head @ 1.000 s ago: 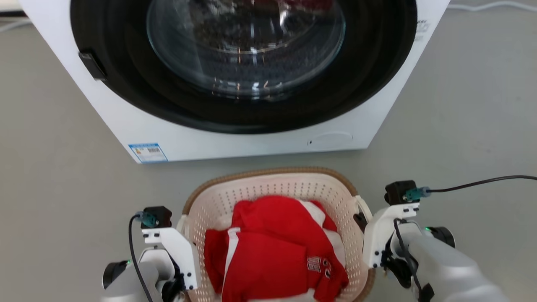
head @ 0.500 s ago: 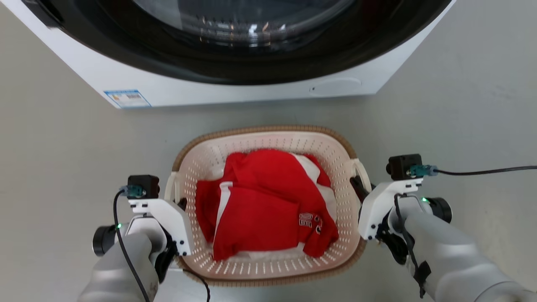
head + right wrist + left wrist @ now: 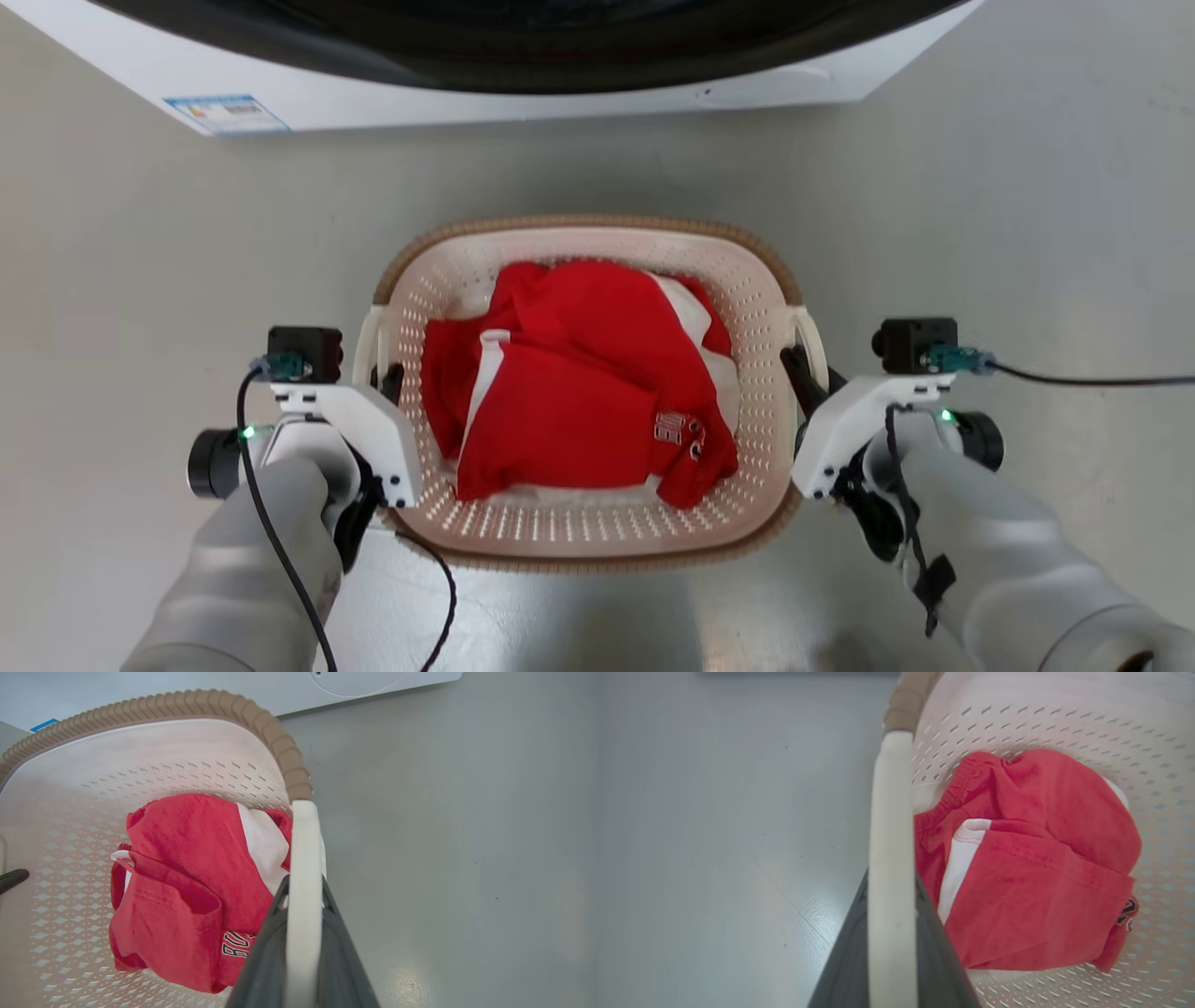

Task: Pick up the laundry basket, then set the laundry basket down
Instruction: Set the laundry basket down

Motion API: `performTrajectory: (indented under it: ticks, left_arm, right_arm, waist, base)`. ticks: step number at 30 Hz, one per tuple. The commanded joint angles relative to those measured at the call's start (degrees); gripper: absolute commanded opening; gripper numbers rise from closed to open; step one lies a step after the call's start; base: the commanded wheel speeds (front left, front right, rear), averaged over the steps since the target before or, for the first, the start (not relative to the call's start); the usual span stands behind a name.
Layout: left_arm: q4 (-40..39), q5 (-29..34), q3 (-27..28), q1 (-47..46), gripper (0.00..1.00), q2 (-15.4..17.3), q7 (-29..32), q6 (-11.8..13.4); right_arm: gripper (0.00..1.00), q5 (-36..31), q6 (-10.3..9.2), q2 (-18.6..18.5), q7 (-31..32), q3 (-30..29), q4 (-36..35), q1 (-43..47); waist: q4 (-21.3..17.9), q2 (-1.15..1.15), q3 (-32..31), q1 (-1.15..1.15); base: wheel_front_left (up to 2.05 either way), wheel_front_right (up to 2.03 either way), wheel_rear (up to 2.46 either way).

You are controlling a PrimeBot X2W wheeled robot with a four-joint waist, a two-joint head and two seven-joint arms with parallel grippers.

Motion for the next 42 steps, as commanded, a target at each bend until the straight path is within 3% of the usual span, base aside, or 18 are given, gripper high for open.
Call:
performTrajectory:
  ticks: [1,12,18,26,35,36,37,38,39,40,42]
  left_arm:
    - [-1.6,0.8,1.6,-2.9,0.0,1.5,-1.9,0.3]
    - [-9.1,6.4,7.8,-4.7,0.0,3.4,-1.9,2.9]
    - [-12.5,11.1,11.9,-4.9,0.0,3.7,-1.9,3.6]
    - [-16.2,17.8,18.5,-2.8,0.0,2.9,-1.9,3.4]
    - [-14.9,22.5,23.2,-2.1,0.0,1.2,-1.9,2.1]
    - [-14.0,23.4,23.9,-2.1,0.32,0.7,-1.9,1.8]
    - [-14.0,23.4,23.9,-2.1,0.32,0.7,-1.9,1.8]
    - [-13.8,23.7,24.3,-2.1,0.58,0.6,-1.9,1.7]
    - [-13.6,24.1,24.7,-2.1,1.0,0.4,-1.9,1.6]
    - [-13.4,24.5,25.1,-2.0,1.0,0.3,-1.9,1.5]
    - [-13.2,25.2,25.8,-2.0,1.0,0.0,-1.9,1.3]
  right_arm:
    - [0.0,0.2,0.42,0.6,-0.4,0.8,0.0,0.3]
    - [0.0,-0.8,0.42,0.6,-2.3,-0.8,-0.7,-3.9]
    - [0.0,-4.1,0.42,-0.7,-2.3,-5.0,-3.2,-5.1]
    - [0.0,-11.5,0.42,-1.6,-2.3,-12.0,-6.2,-3.9]
    - [0.0,-16.4,0.42,-0.5,-2.3,-17.0,-6.6,-2.1]
    - [0.22,-16.9,0.42,-0.2,-2.3,-17.8,-6.4,-1.7]
    - [0.22,-16.9,0.42,-0.2,-2.3,-17.8,-6.4,-1.7]
    - [0.41,-17.2,0.42,0.0,-2.3,-18.2,-6.3,-1.6]
    - [0.86,-17.4,0.42,0.1,-2.3,-18.5,-6.2,-1.5]
    - [1.0,-17.7,0.42,0.2,-2.3,-18.8,-6.2,-1.4]
    - [1.0,-18.1,0.42,0.4,-2.3,-19.2,-6.2,-1.3]
  waist:
    - [0.1,0.0,2.2,0.0]
    - [0.8,0.0,10.5,0.0]
    - [1.5,0.0,13.6,0.0]
    - [2.2,0.0,16.2,0.0]
    - [2.3,0.0,16.9,0.0]
    - [2.3,0.0,16.8,0.0]
    - [2.3,0.0,16.8,0.0]
    - [2.3,0.0,16.8,0.0]
    - [2.3,0.0,16.8,0.0]
    - [2.2,0.0,16.7,0.0]
    - [2.2,0.0,16.6,0.0]
  base:
    - [0.0,0.0,0.0]
    - [0.0,0.0,0.0]
    - [0.0,0.0,0.0]
    - [0.0,0.0,0.0]
    - [0.0,0.0,0.0]
    - [0.0,0.0,0.0]
    - [0.0,0.0,0.0]
    - [0.0,0.0,0.0]
    - [0.0,0.0,0.0]
    - [0.0,0.0,0.0]
    - [0.0,0.0,0.0]
